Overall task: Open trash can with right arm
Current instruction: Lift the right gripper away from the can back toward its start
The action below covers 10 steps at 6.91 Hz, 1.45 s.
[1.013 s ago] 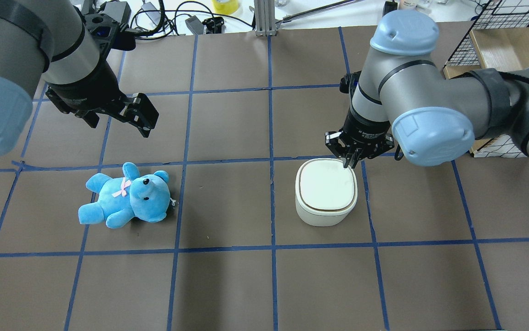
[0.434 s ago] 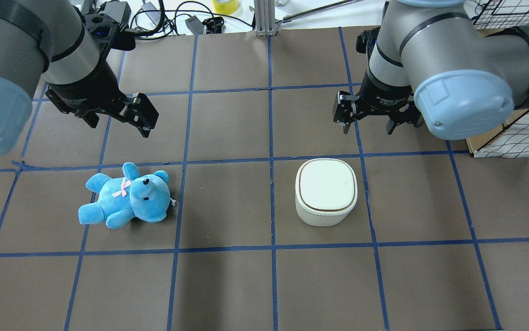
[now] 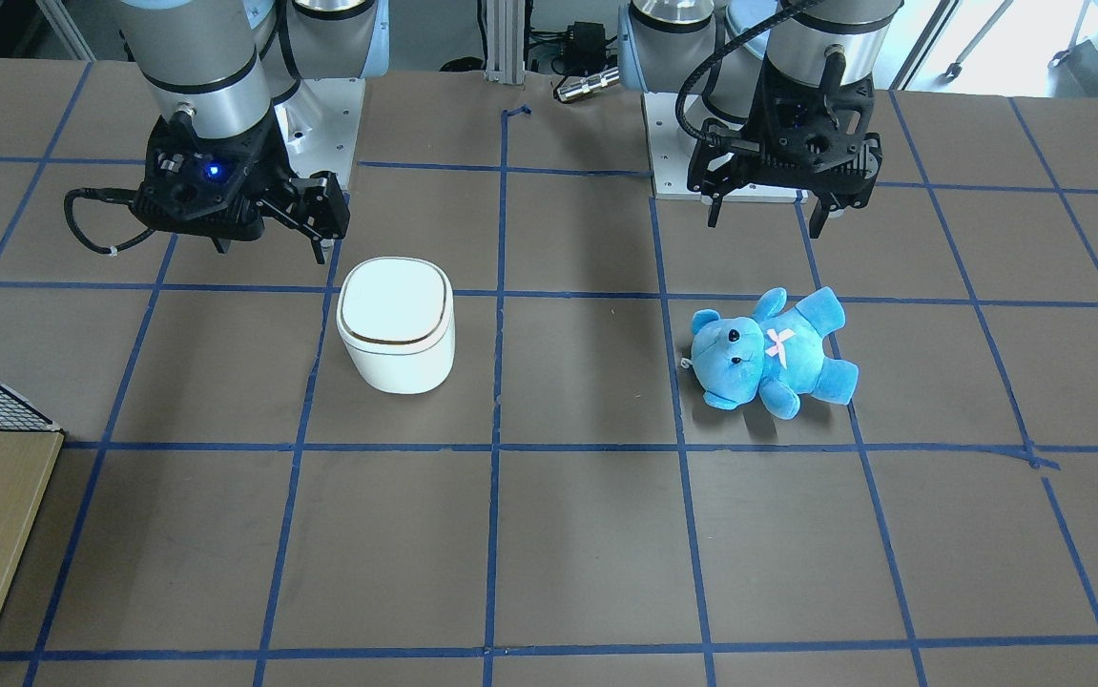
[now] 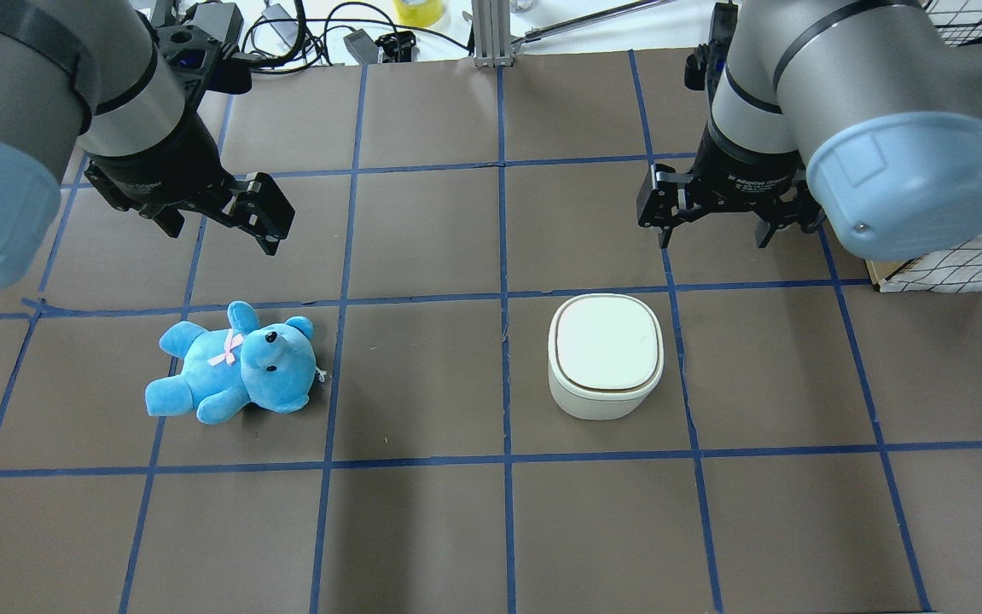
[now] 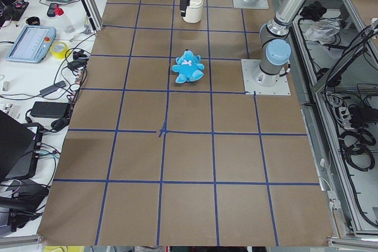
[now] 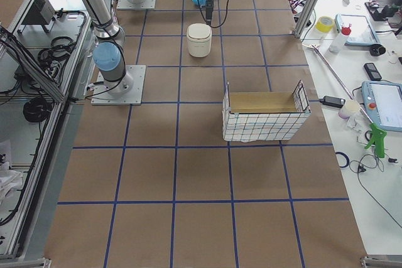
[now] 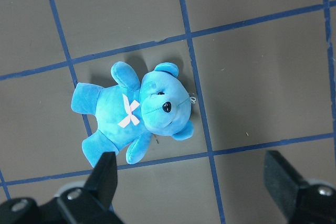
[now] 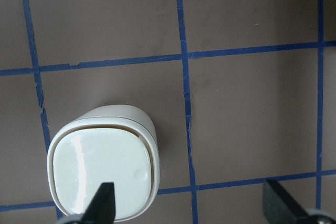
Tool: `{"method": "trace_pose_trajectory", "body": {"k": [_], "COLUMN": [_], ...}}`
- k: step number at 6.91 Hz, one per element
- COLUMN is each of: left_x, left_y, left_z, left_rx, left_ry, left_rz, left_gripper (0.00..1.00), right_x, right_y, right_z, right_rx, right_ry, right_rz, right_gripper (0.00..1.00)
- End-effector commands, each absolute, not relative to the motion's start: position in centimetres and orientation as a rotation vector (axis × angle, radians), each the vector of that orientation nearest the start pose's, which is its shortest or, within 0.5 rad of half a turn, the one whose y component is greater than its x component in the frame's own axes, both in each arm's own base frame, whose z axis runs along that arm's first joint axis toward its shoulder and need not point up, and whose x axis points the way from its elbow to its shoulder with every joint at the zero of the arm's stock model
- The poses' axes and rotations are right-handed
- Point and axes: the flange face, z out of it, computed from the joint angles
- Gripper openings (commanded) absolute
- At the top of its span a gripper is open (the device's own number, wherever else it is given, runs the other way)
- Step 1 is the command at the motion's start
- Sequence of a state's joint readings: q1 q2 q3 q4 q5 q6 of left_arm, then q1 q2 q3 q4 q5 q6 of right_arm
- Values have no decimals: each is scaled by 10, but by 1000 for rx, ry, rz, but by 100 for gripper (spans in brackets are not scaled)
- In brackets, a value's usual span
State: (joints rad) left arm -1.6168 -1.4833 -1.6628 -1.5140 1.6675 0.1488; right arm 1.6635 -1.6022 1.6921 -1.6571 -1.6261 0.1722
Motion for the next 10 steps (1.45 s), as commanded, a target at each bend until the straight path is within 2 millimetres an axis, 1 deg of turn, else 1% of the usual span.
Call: {"method": "trace_pose_trajectory", "body": {"k": [1,2,3,5,6,7,10], "left_x": [-145,-145,-145,-145,-145,-145,-145], "left_y": [-454,-454,-454,-454,-454,-454,-454], "left_z": [490,490,490,490,490,490,490], "left_rx": [292,292,292,292,292,292,292], "left_ry": [3028,3028,3028,3028,3028,3028,3028], "left_rz": [-72,-72,-72,-72,-72,-72,-72], "left_gripper": [100,100,100,100,100,100,100], "right_x": [160,143,140,138,138,138,139], "right_y": [-466,-470,-470,-469,-462,-460,-461], "right_z": [477,482,485,488,490,491,488], "right_rx": [173,232,242,237,237,237,234], "right_ry": [3176,3154,3155,3154,3151,3151,3153], "right_rz": [-14,4,28,24,65,65,77], "right_gripper": [100,100,100,100,100,100,100]}}
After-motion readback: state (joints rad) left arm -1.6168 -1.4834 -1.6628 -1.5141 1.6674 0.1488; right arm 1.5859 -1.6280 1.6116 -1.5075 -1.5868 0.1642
